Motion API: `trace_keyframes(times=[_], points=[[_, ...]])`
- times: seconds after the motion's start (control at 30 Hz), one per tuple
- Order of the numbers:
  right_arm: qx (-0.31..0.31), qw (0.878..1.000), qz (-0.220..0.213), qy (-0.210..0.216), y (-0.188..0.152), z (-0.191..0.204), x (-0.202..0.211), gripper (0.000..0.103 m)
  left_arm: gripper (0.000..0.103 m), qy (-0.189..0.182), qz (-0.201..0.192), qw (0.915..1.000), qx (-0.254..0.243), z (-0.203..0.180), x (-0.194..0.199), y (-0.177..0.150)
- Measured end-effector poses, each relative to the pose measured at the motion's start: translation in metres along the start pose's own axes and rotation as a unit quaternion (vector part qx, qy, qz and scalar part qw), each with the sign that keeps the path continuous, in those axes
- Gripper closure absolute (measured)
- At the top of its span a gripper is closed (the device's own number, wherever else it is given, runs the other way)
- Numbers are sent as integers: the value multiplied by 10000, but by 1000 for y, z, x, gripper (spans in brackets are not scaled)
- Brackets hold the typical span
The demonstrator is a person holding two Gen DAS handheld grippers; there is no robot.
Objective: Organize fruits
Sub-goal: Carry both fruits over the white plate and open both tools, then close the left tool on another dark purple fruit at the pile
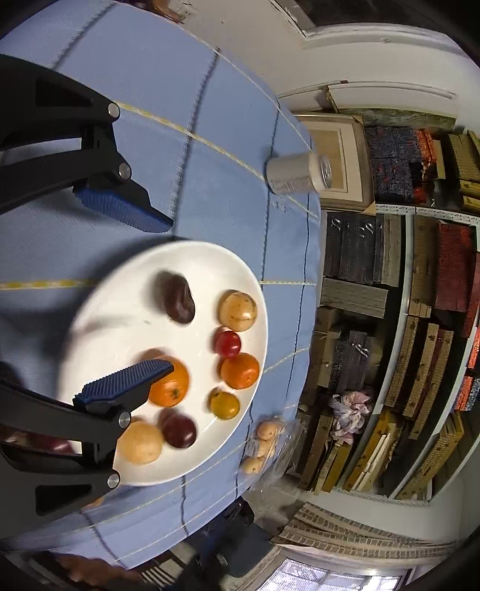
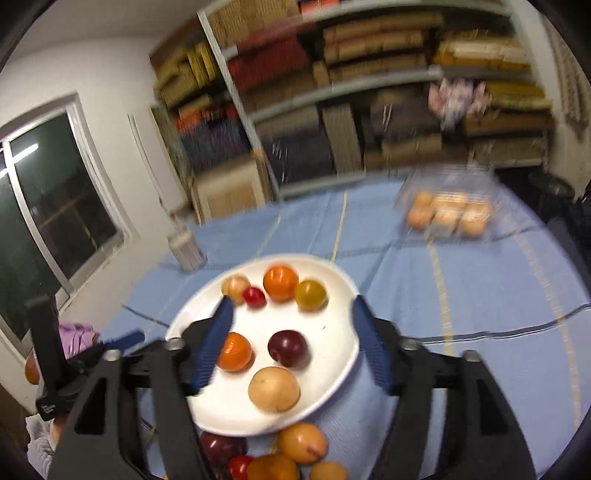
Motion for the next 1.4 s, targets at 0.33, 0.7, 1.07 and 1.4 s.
trace_keyframes(times=[0.33, 0.7, 1.07, 1.4], points=[[275, 9967, -119, -751, -55, -14, 51, 9, 16, -172, 153, 9981, -574, -30, 42, -62], [-629, 9957, 51, -679, -57, -48, 50, 8, 15, -284, 637, 9901, -1218, -58, 19, -80], [-800, 9951, 104, -577, -57, -49, 51, 8, 4, 592, 700, 9881, -1234, -18, 18, -80], [-569, 9971, 162, -485, -59, -35, 51, 8, 35, 180, 704, 9898, -1224, -23, 22, -83]])
Point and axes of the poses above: each gripper's, at about its wrist camera, not at the fingertips, and x roughly against the way its jaws point, z to its left, y to its top, the point moved 5 cm from there along -x, roughly the way its jaws point, and after that the axes turned 2 degrees about -z, right-handed, at the moved point
